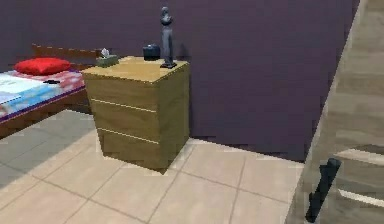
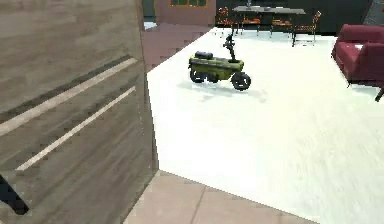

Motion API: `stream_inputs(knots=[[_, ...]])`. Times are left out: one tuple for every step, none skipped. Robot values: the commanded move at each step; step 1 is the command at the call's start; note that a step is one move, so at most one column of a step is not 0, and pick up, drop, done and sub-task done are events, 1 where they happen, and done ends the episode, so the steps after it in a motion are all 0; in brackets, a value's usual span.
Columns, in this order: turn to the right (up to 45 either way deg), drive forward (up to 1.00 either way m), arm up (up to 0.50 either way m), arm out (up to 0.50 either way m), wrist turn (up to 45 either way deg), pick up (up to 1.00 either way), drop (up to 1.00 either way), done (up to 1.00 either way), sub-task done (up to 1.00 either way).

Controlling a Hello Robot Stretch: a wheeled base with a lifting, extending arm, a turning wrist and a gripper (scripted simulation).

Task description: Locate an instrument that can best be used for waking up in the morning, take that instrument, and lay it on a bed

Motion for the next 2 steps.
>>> stream_inputs(knots=[[0.0, 0.95, 0.00, 0.00, 0.0, 0.00, 0.00, 0.00, 0.00], [-45.0, 0.00, 0.00, 0.00, 0.0, 0.00, 0.00, 0.00, 0.00]])
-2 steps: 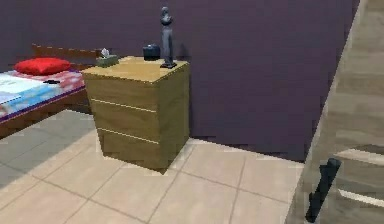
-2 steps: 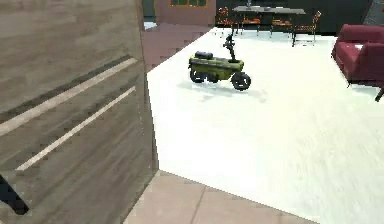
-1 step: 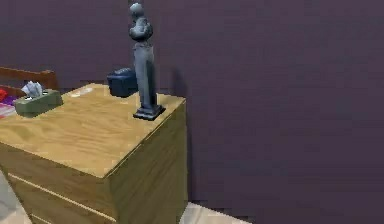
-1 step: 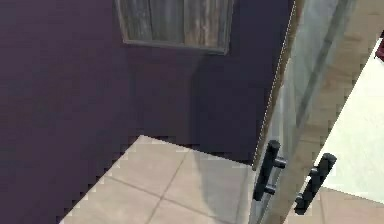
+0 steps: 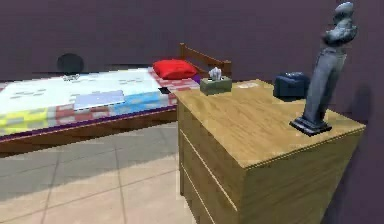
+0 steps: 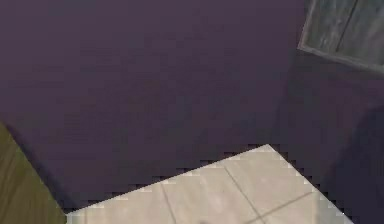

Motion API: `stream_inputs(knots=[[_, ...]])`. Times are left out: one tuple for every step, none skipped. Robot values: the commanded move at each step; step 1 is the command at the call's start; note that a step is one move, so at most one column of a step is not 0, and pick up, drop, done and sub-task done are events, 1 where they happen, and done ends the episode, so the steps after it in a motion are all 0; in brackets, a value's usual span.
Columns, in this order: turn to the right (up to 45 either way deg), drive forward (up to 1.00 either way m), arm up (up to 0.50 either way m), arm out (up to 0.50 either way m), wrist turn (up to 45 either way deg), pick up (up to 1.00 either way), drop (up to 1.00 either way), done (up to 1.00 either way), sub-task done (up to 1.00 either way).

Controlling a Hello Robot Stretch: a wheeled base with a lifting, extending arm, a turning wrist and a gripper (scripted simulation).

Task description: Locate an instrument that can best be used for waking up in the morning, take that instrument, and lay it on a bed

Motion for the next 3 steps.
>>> stream_inputs(knots=[[-45.0, 0.00, 0.00, 0.00, 0.0, 0.00, 0.00, 0.00, 0.00], [-15.0, 0.00, 0.00, 0.00, 0.0, 0.00, 0.00, 0.00, 0.00], [45.0, 0.00, 0.00, 0.00, 0.0, 0.00, 0.00, 0.00, 0.00]])
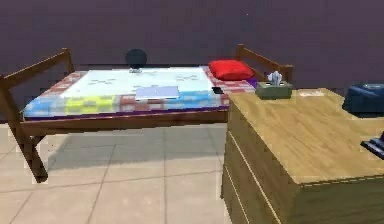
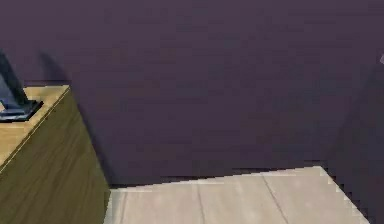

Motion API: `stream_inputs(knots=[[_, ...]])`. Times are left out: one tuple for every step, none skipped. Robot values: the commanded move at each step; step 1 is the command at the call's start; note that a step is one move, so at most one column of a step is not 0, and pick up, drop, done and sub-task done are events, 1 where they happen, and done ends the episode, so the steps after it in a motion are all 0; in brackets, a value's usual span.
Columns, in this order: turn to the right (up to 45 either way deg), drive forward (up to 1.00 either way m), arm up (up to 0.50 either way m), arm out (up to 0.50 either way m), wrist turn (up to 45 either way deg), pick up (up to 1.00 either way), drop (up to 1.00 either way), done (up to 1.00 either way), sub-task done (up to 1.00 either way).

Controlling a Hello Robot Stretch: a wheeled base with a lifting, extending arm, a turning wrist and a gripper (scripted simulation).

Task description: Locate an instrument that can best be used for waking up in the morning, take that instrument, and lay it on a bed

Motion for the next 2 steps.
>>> stream_inputs(knots=[[45.0, 0.00, 0.00, 0.00, 0.0, 0.00, 0.00, 0.00, 0.00], [39.0, 0.00, 0.00, 0.00, 0.0, 0.00, 0.00, 0.00, 0.00]])
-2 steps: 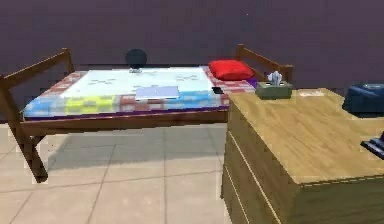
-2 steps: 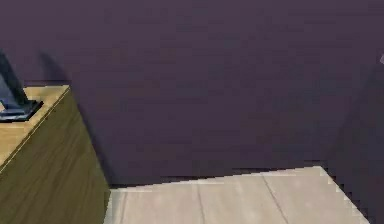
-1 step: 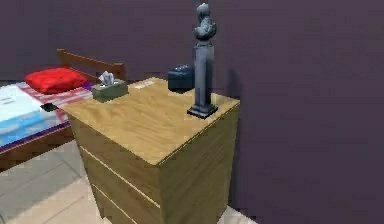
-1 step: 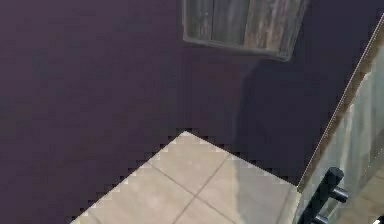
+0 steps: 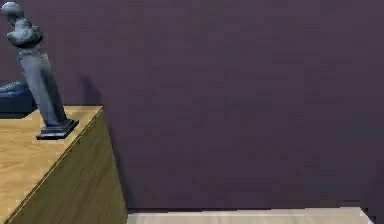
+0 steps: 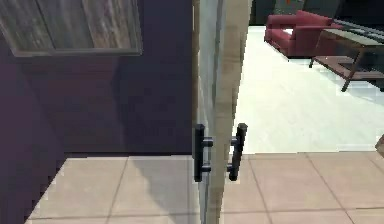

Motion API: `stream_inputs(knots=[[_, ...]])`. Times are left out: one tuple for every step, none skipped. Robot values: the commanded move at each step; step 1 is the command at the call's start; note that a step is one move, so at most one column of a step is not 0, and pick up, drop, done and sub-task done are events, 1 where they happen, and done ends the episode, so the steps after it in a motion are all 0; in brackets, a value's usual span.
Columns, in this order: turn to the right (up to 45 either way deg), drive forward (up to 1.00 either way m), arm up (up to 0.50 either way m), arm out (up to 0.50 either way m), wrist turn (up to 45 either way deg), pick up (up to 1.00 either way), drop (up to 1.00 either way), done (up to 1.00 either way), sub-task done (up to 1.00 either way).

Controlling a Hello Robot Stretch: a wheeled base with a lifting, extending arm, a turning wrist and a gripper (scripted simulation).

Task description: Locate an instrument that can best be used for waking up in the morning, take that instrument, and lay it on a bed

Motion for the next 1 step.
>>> stream_inputs(knots=[[0.0, 0.85, 0.00, 0.00, 0.0, 0.00, 0.00, 0.00, 0.00]])
